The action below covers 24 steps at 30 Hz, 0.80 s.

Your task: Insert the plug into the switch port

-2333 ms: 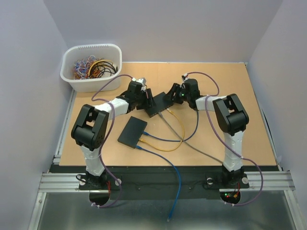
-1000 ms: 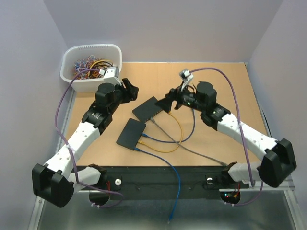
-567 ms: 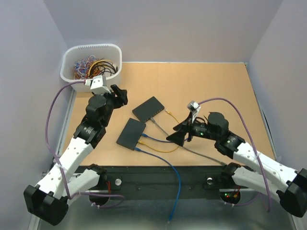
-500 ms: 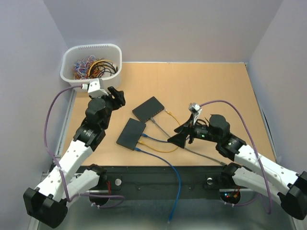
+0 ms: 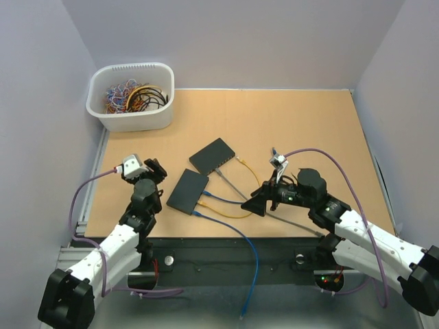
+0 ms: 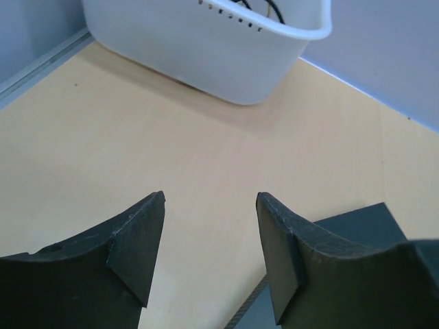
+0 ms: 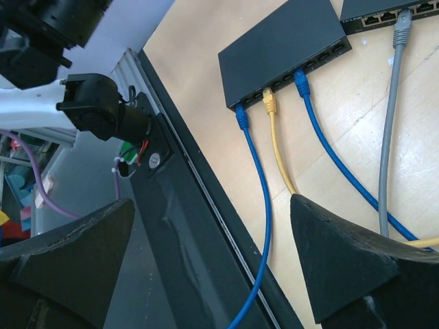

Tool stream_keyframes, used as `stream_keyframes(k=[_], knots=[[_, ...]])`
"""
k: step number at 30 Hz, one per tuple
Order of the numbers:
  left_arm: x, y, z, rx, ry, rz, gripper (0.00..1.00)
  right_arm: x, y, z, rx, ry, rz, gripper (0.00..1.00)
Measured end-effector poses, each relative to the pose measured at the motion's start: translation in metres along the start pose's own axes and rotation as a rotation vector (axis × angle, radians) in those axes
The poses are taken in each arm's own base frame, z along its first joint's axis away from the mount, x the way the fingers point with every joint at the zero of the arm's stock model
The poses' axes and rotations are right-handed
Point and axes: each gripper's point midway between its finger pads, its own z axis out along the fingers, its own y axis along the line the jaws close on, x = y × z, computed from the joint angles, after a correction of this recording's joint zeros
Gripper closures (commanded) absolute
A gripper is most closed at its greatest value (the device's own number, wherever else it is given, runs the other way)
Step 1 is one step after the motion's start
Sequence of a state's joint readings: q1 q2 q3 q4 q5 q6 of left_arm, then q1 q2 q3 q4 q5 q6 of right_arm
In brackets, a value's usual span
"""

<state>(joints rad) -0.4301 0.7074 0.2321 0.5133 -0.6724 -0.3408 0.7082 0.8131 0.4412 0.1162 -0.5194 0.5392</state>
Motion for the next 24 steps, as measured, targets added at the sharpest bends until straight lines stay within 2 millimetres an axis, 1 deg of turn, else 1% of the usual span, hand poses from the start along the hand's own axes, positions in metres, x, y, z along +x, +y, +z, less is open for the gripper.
stream_keyframes(k=[1,3,6,9,12,13,16,18,22,24], knots=[[0.006,0.007,-0.001,-0.015,-0.012,-0.002,0.34,0.000,0.000,0.000,0.000,0.000,0.000,0.00],[0.007,0.014,-0.001,-0.031,-0.046,-0.011,0.34,0.000,0.000,0.000,0.000,0.000,0.000,0.00],[-0.009,0.016,0.001,-0.052,-0.122,-0.033,0.34,0.000,0.000,0.000,0.000,0.000,0.000,0.00],[-0.023,0.017,0.004,-0.074,-0.183,-0.012,0.32,0.000,0.000,0.000,0.000,0.000,0.000,0.00],[-0.029,0.023,0.008,-0.100,-0.224,0.011,0.30,0.000,0.000,0.000,0.000,0.001,0.000,0.00],[-0.028,0.027,0.009,-0.110,-0.230,0.015,0.30,0.000,0.000,0.000,0.001,0.002,0.001,0.00],[-0.014,0.046,0.014,-0.160,-0.222,0.059,0.30,0.003,-0.003,0.002,0.007,0.012,0.007,0.00],[-0.002,0.058,0.018,-0.196,-0.193,0.110,0.29,0.004,-0.004,0.002,0.010,0.016,0.010,0.00],[0.008,0.067,0.025,-0.213,-0.166,0.171,0.28,0.004,-0.004,0.002,0.010,0.016,0.010,0.00],[0.017,0.071,0.029,-0.213,-0.135,0.223,0.27,0.004,-0.005,0.003,0.011,0.018,0.011,0.00]])
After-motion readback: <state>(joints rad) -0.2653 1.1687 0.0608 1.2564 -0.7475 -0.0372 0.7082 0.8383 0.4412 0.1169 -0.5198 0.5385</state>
